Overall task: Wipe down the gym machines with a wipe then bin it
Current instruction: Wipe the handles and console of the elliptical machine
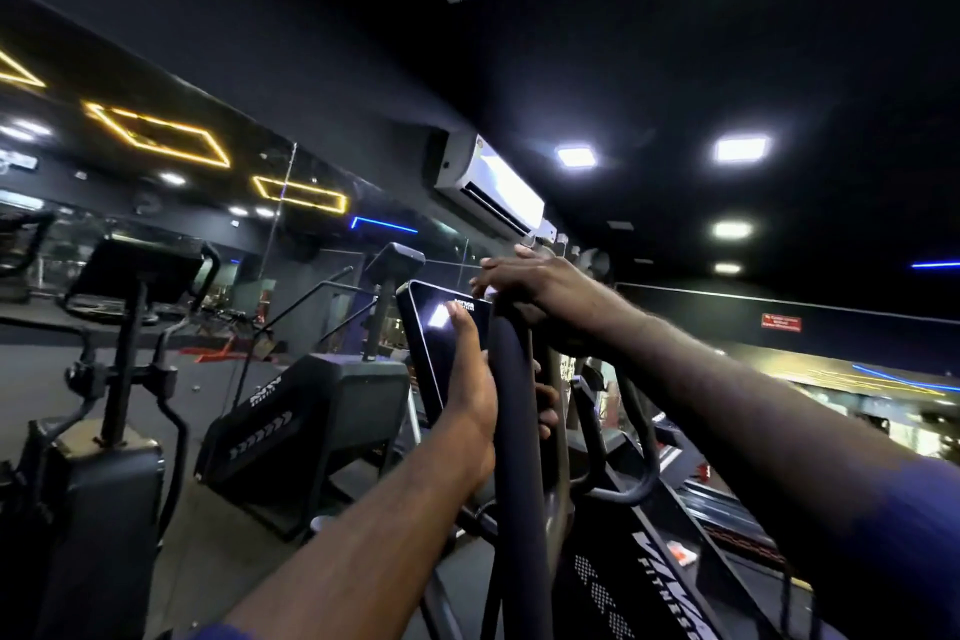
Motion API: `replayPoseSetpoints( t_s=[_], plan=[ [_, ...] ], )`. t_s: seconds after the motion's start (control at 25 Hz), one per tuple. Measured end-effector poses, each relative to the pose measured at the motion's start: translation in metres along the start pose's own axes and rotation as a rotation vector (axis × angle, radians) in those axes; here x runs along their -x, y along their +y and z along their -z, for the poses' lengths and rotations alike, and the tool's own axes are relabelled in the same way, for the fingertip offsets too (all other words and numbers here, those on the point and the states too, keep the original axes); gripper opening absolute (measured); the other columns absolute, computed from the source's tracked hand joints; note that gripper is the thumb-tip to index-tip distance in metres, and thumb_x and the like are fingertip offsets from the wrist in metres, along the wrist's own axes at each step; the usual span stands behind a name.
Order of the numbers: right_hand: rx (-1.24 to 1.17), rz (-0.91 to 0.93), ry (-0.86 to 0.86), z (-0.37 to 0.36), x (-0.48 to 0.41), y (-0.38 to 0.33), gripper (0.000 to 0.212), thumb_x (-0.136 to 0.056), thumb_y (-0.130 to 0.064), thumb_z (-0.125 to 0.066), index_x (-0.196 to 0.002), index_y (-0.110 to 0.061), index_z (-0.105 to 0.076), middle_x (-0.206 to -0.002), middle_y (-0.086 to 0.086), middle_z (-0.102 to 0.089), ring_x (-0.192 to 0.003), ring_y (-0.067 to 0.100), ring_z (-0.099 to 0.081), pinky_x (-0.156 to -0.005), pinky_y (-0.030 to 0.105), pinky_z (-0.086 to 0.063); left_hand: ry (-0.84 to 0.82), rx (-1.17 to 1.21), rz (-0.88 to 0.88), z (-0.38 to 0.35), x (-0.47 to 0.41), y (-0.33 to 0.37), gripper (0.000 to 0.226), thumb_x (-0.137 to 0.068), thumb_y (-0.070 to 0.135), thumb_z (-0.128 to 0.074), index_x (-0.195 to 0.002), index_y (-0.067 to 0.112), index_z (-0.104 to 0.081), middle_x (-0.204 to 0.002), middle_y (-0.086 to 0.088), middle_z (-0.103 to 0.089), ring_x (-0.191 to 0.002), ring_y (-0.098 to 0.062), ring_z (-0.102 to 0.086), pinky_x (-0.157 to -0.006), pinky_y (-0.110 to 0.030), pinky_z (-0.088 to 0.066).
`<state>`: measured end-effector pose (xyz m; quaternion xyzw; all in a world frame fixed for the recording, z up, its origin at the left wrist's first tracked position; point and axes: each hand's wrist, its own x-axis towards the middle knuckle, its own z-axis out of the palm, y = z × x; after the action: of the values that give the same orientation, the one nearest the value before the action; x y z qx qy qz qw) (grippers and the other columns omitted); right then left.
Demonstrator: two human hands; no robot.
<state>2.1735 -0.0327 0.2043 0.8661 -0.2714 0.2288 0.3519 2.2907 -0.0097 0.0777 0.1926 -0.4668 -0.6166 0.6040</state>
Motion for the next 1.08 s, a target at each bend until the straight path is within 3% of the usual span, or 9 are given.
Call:
replayPoseSetpoints(
  t_s=[0.08, 0.16, 0.36, 0.44, 0.56, 0.72, 0.8, 0.96, 1.08],
  plan=[
    [0.002, -0.101, -0.021, 0.000, -0.006, 0.009, 0.022, -0.099, -0.013, -0.059, -0.115, -0.013, -0.073, -0.122, 0.007, -0.074, -0.128, 0.027, -0.062, -0.117, 0.036, -0.029, 0.049, -0.015, -0.014, -0.002, -0.005, -0.007, 0.109, -0.066, 0.106, -0.023, -0.076, 0.004, -0.063, -0.063, -0.018, -0.060, -0.048, -0.028, -0.057, -0.050, -0.030, -0.049],
    [0.011, -0.259, 0.035, 0.006, -0.015, 0.013, 0.028, -0.105, -0.028, -0.049, -0.108, -0.014, -0.073, -0.115, 0.008, -0.074, -0.118, 0.032, -0.064, -0.106, 0.037, -0.037, 0.093, -0.025, -0.039, -0.004, -0.009, -0.015, 0.110, -0.064, 0.107, -0.029, -0.089, 0.004, -0.060, -0.062, -0.018, -0.058, -0.045, -0.026, -0.053, -0.047, -0.029, -0.047],
    [0.152, -0.321, 0.194, 0.006, -0.034, 0.032, 0.024, -0.092, -0.028, -0.051, -0.112, -0.028, -0.065, -0.124, -0.001, -0.069, -0.121, 0.023, -0.059, -0.116, 0.039, -0.036, 0.136, 0.011, -0.066, -0.004, -0.016, -0.022, 0.125, -0.065, 0.104, -0.037, -0.122, -0.005, -0.055, -0.060, -0.017, -0.056, -0.042, -0.024, -0.051, -0.042, -0.029, -0.046],
    [0.122, -0.472, 0.092, 0.003, -0.039, 0.045, 0.023, -0.093, -0.029, -0.049, -0.108, -0.024, -0.065, -0.113, 0.008, -0.071, -0.110, 0.034, -0.064, -0.103, 0.045, -0.049, 0.139, 0.004, -0.086, -0.005, -0.014, -0.021, 0.133, -0.064, 0.104, -0.037, -0.130, -0.010, -0.051, -0.062, -0.018, -0.055, -0.042, -0.024, -0.051, -0.042, -0.029, -0.045],
    [0.059, -0.374, 0.030, -0.003, -0.031, 0.041, 0.029, -0.102, -0.028, -0.050, -0.094, -0.009, -0.071, -0.091, 0.014, -0.073, -0.092, 0.037, -0.067, -0.081, 0.041, -0.050, 0.126, -0.013, -0.090, -0.002, -0.017, -0.023, 0.147, -0.052, 0.112, -0.037, -0.132, -0.010, -0.050, -0.064, -0.020, -0.058, -0.043, -0.025, -0.053, -0.043, -0.030, -0.046],
    [-0.103, -0.101, 0.030, 0.014, -0.020, 0.019, 0.029, -0.107, -0.028, -0.052, -0.093, -0.016, -0.074, -0.077, -0.009, -0.068, -0.076, 0.002, -0.064, -0.072, 0.029, -0.049, 0.113, 0.001, -0.089, 0.001, -0.021, -0.025, 0.155, -0.041, 0.114, -0.037, -0.135, -0.008, -0.049, -0.065, -0.020, -0.057, -0.044, -0.026, -0.053, -0.043, -0.031, -0.047],
    [-0.149, -0.135, 0.060, 0.019, -0.030, 0.020, 0.028, -0.108, -0.028, -0.052, -0.101, -0.017, -0.077, -0.092, -0.008, -0.075, -0.090, 0.004, -0.070, -0.081, 0.024, -0.050, 0.096, 0.009, -0.082, 0.001, -0.022, -0.026, 0.147, -0.042, 0.115, -0.036, -0.127, -0.004, -0.053, -0.064, -0.018, -0.056, -0.044, -0.025, -0.052, -0.044, -0.030, -0.047],
    [-0.067, -0.243, 0.058, -0.002, -0.031, 0.021, 0.037, -0.105, -0.032, -0.048, -0.094, -0.009, -0.075, -0.096, 0.010, -0.076, -0.099, 0.031, -0.070, -0.086, 0.039, -0.049, 0.091, 0.017, -0.115, -0.003, -0.015, -0.027, 0.109, -0.062, 0.109, -0.027, -0.092, 0.009, -0.058, -0.061, -0.015, -0.051, -0.045, -0.023, -0.047, -0.046, -0.027, -0.042],
    [-0.119, -0.003, 0.139, -0.028, -0.012, -0.015, 0.035, -0.103, -0.032, -0.047, -0.089, -0.010, -0.070, -0.087, 0.006, -0.072, -0.090, 0.029, -0.068, -0.081, 0.037, -0.049, 0.120, -0.010, -0.145, -0.004, -0.013, -0.025, 0.107, -0.066, 0.106, -0.023, -0.083, 0.011, -0.069, -0.061, -0.016, -0.056, -0.047, -0.026, -0.053, -0.051, -0.031, -0.045]
  ],
)
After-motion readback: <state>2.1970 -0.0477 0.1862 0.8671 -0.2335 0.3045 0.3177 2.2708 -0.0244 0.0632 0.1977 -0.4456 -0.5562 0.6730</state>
